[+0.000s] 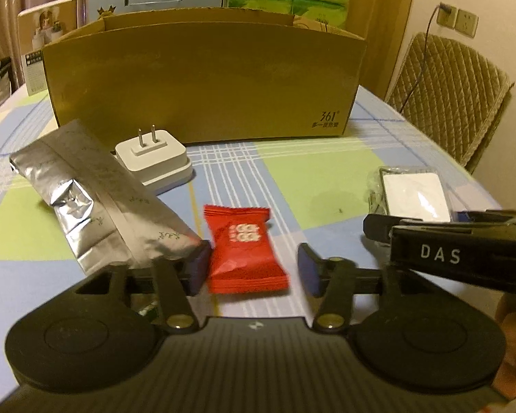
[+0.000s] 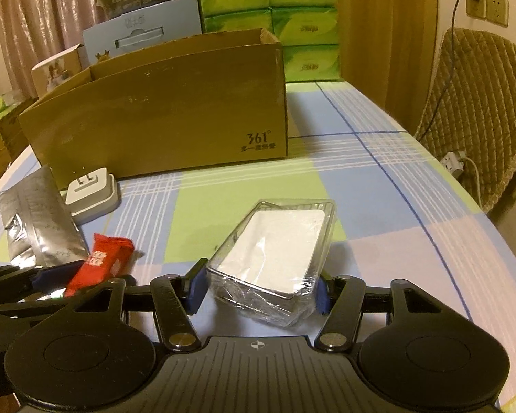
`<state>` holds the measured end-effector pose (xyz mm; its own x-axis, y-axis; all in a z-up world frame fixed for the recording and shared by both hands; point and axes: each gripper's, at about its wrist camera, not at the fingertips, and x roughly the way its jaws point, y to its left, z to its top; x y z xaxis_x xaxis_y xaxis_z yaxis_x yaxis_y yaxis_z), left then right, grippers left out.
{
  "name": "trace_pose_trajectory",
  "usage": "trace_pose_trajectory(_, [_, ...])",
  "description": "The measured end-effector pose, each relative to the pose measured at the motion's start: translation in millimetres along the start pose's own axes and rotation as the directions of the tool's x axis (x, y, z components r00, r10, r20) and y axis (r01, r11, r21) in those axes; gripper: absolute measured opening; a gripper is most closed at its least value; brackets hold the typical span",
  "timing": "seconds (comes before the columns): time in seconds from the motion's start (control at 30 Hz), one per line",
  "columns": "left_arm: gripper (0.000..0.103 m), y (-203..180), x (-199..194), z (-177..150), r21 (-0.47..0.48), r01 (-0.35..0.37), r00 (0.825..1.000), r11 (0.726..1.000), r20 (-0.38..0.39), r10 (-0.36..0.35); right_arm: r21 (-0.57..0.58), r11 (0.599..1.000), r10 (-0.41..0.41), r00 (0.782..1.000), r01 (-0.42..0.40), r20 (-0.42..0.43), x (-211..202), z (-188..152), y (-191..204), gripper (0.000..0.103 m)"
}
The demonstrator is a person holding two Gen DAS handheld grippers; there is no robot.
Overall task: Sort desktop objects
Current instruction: 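Grasp the red candy with the left tool while the right grasps the clear plastic tray, then carry the candy and the clear tray over the cardboard box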
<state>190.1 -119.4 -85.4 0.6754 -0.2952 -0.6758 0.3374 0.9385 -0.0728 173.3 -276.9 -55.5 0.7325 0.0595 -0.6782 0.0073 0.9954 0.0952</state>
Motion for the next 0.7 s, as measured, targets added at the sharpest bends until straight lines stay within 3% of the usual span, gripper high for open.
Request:
trace_pose_trajectory(0.27, [0.039, 3, -11, -3, 0.028, -0.012, 1.0, 1.0, -0.007, 0.012, -0.006, 1.0, 0.016, 0.999, -0.015, 0.028, -10, 3, 5, 0.056])
trace_pose_trajectory(0.7, [0.038, 1, -49, 2, 0.035, -0.003, 0.999, 0.999, 0.042, 0.001, 0.02, 0.999, 0.03, 0.997, -0.031, 0.069, -42, 7, -3, 0.056])
